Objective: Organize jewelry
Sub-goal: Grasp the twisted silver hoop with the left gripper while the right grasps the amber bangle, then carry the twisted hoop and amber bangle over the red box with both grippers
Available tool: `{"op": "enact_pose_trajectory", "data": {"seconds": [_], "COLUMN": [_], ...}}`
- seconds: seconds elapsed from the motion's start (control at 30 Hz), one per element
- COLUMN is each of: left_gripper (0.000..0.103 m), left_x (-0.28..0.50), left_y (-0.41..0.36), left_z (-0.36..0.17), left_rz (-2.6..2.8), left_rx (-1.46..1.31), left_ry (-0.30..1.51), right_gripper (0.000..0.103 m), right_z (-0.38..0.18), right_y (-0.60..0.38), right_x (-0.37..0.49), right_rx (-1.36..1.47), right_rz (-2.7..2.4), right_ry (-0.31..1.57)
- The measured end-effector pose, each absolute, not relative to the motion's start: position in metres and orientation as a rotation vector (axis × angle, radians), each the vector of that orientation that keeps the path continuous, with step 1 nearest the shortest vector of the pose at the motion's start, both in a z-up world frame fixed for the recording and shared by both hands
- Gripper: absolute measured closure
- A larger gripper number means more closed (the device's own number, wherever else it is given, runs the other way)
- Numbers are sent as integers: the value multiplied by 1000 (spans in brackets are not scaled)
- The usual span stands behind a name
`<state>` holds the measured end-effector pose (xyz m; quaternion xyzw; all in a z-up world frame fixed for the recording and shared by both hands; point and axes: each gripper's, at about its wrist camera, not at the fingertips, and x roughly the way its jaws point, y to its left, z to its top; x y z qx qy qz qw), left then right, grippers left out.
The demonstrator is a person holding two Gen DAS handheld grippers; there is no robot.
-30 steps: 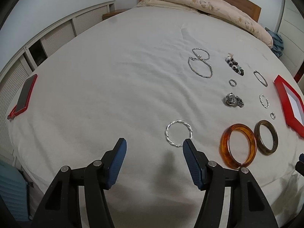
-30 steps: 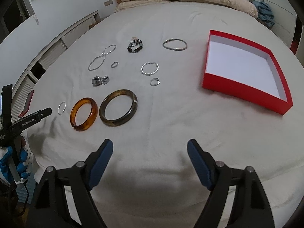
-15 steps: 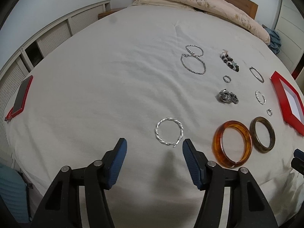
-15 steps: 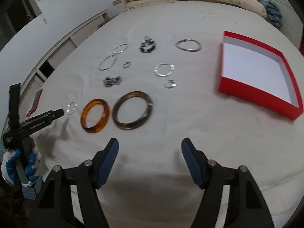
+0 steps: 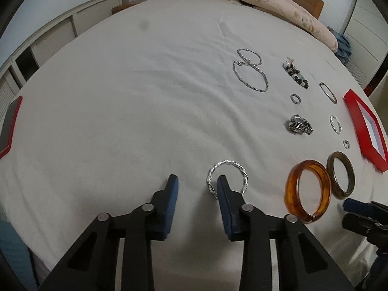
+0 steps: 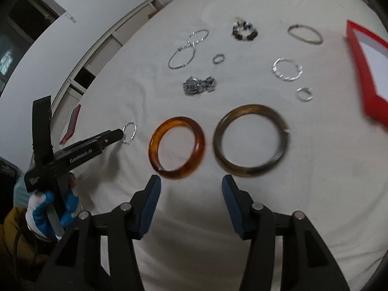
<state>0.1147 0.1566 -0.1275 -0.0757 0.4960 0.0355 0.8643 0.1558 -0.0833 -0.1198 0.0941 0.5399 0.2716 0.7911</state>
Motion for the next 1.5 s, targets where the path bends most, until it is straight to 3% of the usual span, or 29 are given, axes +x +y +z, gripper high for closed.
{"op": "enact_pose_trajectory", "data": {"seconds": [0.23, 0.47, 0.6, 0.77, 1.2, 1.5], "left_gripper": [74, 79, 98, 98, 98, 98], "left_x": [122, 124, 129, 126, 107, 134], "left_y": [159, 160, 158, 158, 156, 79], "left_z": [-132, -139, -141, -137, -103, -62], "left_rz": [29, -2, -11, 5, 68, -59], "left_rx": [-124, -77, -67, -48, -101, -77], "left_ry": [1042, 1039, 1035, 1021, 972, 921], "right_gripper": [53, 75, 87, 95, 95, 95], "right_z": [-137, -148, -152, -146, -96, -58], "right_y": [-66, -45, -37, -31, -43, -175], "right_x": [173, 185, 189, 189, 166, 167], "right_rx": [263, 214, 160, 99, 74, 187], "right_rz": [542, 495, 471, 491, 576, 396], "right_ry": [1209, 1217, 1217, 1214, 1106, 995]}}
